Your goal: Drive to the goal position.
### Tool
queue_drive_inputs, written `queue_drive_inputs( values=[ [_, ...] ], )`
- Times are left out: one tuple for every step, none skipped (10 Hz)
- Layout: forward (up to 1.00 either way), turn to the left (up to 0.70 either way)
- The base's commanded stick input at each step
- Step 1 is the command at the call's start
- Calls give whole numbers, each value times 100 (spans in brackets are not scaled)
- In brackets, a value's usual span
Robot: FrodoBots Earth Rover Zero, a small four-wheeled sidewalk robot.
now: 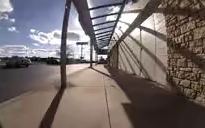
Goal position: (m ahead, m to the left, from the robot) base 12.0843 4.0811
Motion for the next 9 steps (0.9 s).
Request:
queue_drive_inputs(
  values=[
    [85, 0],
    [85, 0],
    [85, 0],
    [85, 0],
    [85, 0],
    [85, 0],
    [85, 0],
    [85, 0],
    [85, 0]
  ],
)
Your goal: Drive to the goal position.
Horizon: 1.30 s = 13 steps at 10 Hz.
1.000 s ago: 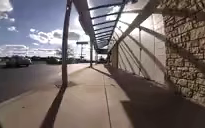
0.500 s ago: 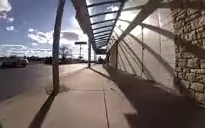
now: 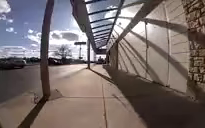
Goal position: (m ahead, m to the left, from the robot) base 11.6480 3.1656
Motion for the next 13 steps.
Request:
queue_drive_inputs(
  values=[
    [85, 0],
    [85, 0],
    [85, 0],
    [85, 0],
    [85, 0],
    [85, 0],
    [85, 0],
    [85, 3],
    [85, 8],
    [85, 13],
    [85, 18],
    [85, 24],
    [85, 0]
  ],
)
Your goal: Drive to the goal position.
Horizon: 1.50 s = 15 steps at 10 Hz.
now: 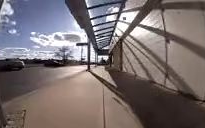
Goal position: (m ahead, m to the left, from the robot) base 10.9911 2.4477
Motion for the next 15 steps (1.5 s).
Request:
queue_drive_inputs(
  values=[
    [85, 0],
    [85, 0],
    [85, 0],
    [85, 0],
    [85, 0],
    [85, 11],
    [85, 27],
    [85, 18],
    [85, 0],
    [85, 0],
    [85, 0],
    [85, 0],
    [85, 0],
    [85, 0],
    [85, 0]
  ],
)
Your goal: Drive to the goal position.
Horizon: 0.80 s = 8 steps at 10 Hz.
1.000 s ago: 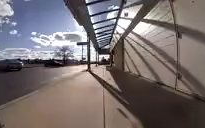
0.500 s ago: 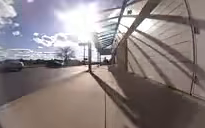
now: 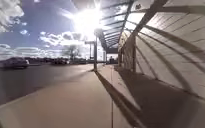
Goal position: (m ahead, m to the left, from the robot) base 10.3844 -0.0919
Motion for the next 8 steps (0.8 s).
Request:
queue_drive_inputs(
  values=[
    [85, 0],
    [85, 0],
    [85, 0],
    [85, 0],
    [85, 0],
    [85, 0],
    [85, -16],
    [85, -27]
  ],
)
